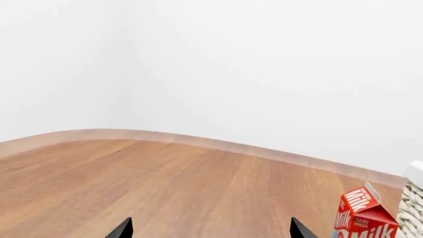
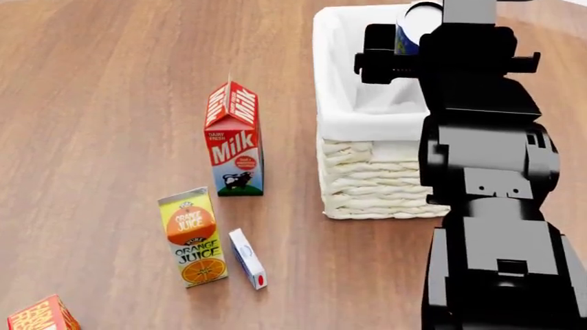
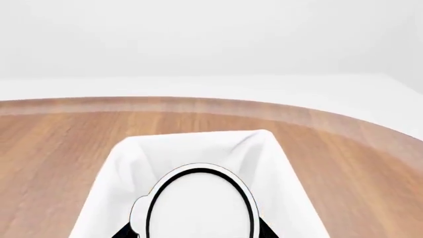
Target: Pick up the alphabet soup, and put it in the basket.
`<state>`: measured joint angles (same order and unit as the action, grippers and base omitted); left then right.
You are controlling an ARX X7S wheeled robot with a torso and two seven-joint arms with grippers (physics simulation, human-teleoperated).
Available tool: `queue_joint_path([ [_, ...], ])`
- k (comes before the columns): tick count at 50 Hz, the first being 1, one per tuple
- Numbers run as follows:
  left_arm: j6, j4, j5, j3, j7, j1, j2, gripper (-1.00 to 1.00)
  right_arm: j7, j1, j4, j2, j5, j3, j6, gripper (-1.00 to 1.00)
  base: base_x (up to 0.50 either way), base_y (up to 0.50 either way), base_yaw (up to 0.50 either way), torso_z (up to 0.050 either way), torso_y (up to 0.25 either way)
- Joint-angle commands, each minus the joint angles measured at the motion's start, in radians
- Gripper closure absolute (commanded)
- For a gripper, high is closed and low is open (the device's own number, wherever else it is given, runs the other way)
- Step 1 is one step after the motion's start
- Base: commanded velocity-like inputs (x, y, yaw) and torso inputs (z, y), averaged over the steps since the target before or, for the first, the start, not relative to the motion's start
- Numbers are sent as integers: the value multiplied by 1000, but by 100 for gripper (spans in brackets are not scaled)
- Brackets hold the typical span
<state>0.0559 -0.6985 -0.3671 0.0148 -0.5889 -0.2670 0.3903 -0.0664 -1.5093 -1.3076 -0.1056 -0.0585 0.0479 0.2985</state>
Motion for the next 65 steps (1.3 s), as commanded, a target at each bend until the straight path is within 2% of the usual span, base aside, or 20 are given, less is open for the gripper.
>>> queue_joint_path([
  [1, -3, 29, 26, -22, 24, 23, -15, -100, -43, -34, -1, 31, 43, -39, -46, 100, 0, 0, 0, 0, -236],
  [8, -3, 27, 6, -24, 27, 22, -13, -100, -43, -37, -1, 30, 46, -45, -47, 100, 0, 0, 0, 0, -220],
  [53, -18, 19, -14, -28, 18, 6, -6, -100, -1, -17, -1, 39, 55, -65, -79, 100, 0, 0, 0, 0, 0],
  [54, -18, 18, -14, -28, 18, 5, -5, -100, 0, -17, -1, 39, 55, -66, -80, -100, 0, 0, 0, 0, 0],
  [65, -18, 14, -17, -25, 16, 4, -2, -100, 7, -29, -1, 38, 46, -83, -124, -100, 0, 0, 0, 0, 0],
])
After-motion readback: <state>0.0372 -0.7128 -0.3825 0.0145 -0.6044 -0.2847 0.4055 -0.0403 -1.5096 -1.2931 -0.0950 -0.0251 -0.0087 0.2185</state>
